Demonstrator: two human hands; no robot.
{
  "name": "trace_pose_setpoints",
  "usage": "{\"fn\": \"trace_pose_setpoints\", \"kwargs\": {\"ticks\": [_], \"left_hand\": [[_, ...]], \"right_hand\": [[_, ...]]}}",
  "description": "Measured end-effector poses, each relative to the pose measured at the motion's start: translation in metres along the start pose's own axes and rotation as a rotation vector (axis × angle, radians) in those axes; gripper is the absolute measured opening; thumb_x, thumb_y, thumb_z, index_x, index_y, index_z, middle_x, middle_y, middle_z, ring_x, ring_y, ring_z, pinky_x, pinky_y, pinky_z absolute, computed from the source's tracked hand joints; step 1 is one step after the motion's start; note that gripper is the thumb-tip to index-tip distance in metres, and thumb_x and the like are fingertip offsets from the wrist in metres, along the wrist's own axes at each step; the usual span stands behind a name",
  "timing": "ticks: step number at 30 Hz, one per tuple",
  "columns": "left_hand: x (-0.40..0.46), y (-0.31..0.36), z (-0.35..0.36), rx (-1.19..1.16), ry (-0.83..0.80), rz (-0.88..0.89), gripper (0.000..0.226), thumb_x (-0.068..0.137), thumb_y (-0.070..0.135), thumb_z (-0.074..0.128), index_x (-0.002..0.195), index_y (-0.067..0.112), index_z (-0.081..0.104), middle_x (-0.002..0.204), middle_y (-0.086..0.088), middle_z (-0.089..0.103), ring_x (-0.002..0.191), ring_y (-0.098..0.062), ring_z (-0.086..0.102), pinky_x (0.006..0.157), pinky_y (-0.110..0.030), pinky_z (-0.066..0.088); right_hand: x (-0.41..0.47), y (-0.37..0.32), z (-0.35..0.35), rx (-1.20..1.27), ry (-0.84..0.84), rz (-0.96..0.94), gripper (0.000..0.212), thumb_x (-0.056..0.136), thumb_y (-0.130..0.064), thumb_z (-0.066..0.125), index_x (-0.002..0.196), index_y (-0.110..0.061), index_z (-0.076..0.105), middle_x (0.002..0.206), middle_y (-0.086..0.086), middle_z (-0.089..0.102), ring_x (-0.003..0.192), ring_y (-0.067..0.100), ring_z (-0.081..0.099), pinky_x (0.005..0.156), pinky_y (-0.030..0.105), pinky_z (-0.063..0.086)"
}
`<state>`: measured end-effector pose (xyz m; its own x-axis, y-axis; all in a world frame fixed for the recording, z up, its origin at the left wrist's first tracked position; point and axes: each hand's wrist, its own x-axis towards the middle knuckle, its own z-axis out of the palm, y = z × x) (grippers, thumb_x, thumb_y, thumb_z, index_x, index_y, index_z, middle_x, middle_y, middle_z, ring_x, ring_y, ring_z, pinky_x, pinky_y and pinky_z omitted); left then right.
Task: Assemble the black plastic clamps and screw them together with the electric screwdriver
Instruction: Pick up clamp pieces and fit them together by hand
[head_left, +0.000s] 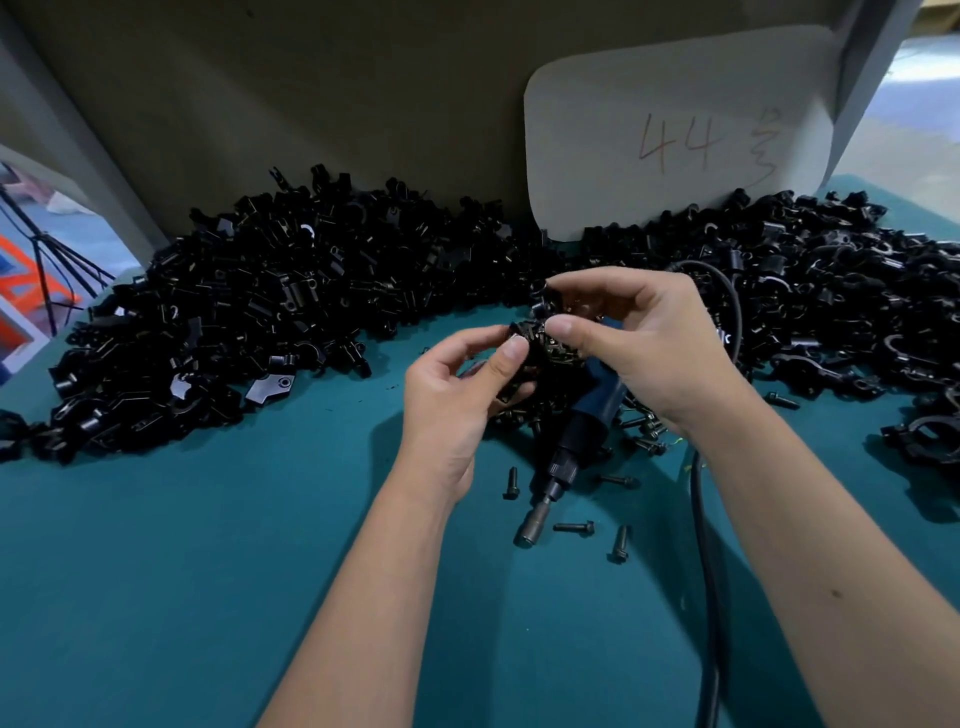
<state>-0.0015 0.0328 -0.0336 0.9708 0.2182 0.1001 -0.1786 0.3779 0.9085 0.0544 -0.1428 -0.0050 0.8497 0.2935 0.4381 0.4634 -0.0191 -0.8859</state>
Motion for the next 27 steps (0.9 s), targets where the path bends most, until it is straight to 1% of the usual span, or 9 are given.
{"fn": "trace_pose_setpoints", "kwargs": {"ticks": [2,5,11,15,19,21,23,25,27], "left_hand": [[0.0,0.002,-0.002,-0.01,-0.016,0.022,0.032,0.076,0.019,0.082,0.105,0.008,0.076,0.105,-0.013,0.078,0.097,-0.025,0.075,0.082,-0.032,0.06],[0.0,0.002,-0.004,-0.042,-0.056,0.025,0.03,0.077,0.013,0.08,0.107,0.011,0.078,0.109,-0.019,0.074,0.101,-0.028,0.073,0.083,-0.031,0.06],[0.0,0.005,-0.002,-0.076,-0.058,-0.022,0.025,0.074,0.014,0.079,0.098,0.009,0.079,0.101,-0.015,0.079,0.093,-0.026,0.077,0.079,-0.028,0.061],[0.001,0.007,-0.006,-0.089,-0.081,-0.05,0.021,0.078,0.015,0.075,0.098,0.009,0.078,0.097,-0.01,0.079,0.091,-0.019,0.077,0.077,-0.026,0.06],[0.005,0.013,-0.015,-0.117,0.033,-0.029,0.016,0.079,0.016,0.076,0.093,0.009,0.079,0.093,-0.009,0.079,0.085,-0.016,0.076,0.072,-0.023,0.06],[0.009,0.017,-0.023,-0.14,0.17,-0.016,0.008,0.083,0.011,0.077,0.091,0.008,0.079,0.089,-0.008,0.078,0.077,-0.017,0.075,0.069,-0.022,0.06],[0.012,0.021,-0.032,-0.144,0.289,-0.01,0.004,0.09,0.006,0.075,0.094,0.007,0.076,0.085,-0.006,0.077,0.073,-0.019,0.075,0.068,-0.022,0.059],[0.013,0.022,-0.039,-0.135,0.36,-0.014,0.005,0.092,0.006,0.076,0.097,0.007,0.076,0.085,-0.004,0.077,0.075,-0.021,0.076,0.069,-0.021,0.059],[0.012,0.023,-0.042,-0.122,0.39,-0.023,0.008,0.091,0.009,0.077,0.099,0.008,0.076,0.087,-0.003,0.077,0.077,-0.022,0.077,0.071,-0.021,0.059]], "right_hand": [[0.0,-0.001,0.002,-0.04,-0.062,0.001,0.026,0.082,-0.017,0.088,0.106,-0.021,0.08,0.096,-0.005,0.081,0.092,0.011,0.076,0.083,0.023,0.059],[-0.001,-0.002,0.004,-0.059,-0.115,0.017,0.025,0.08,-0.025,0.088,0.103,-0.019,0.081,0.096,-0.004,0.081,0.092,0.013,0.077,0.081,0.022,0.058],[-0.001,0.001,0.009,-0.079,-0.066,0.033,0.029,0.077,-0.036,0.088,0.102,-0.022,0.082,0.086,0.003,0.078,0.076,0.018,0.071,0.07,0.026,0.059],[-0.003,-0.004,0.016,-0.104,-0.032,0.041,0.034,0.074,-0.04,0.087,0.102,-0.021,0.081,0.085,0.005,0.076,0.076,0.017,0.07,0.074,0.033,0.061],[-0.002,-0.019,0.027,-0.369,0.021,-0.032,0.033,0.081,-0.044,0.087,0.096,-0.018,0.073,0.083,-0.004,0.073,0.077,0.011,0.068,0.073,0.023,0.054],[0.0,-0.031,0.03,-0.637,-0.247,0.024,0.033,0.077,-0.05,0.088,0.091,-0.024,0.072,0.078,-0.01,0.07,0.072,0.004,0.065,0.07,0.023,0.052],[-0.005,-0.039,0.041,-0.851,-0.579,0.159,0.036,0.071,-0.053,0.091,0.092,-0.029,0.074,0.076,-0.015,0.069,0.072,0.001,0.064,0.078,0.029,0.055],[-0.011,-0.039,0.055,-1.007,-0.723,0.204,0.04,0.068,-0.055,0.092,0.092,-0.03,0.072,0.073,-0.017,0.066,0.074,0.0,0.061,0.091,0.036,0.047],[-0.015,-0.038,0.062,-1.034,-0.772,0.232,0.036,0.07,-0.05,0.092,0.087,-0.028,0.07,0.069,-0.017,0.064,0.073,-0.001,0.057,0.098,0.04,0.035]]}}
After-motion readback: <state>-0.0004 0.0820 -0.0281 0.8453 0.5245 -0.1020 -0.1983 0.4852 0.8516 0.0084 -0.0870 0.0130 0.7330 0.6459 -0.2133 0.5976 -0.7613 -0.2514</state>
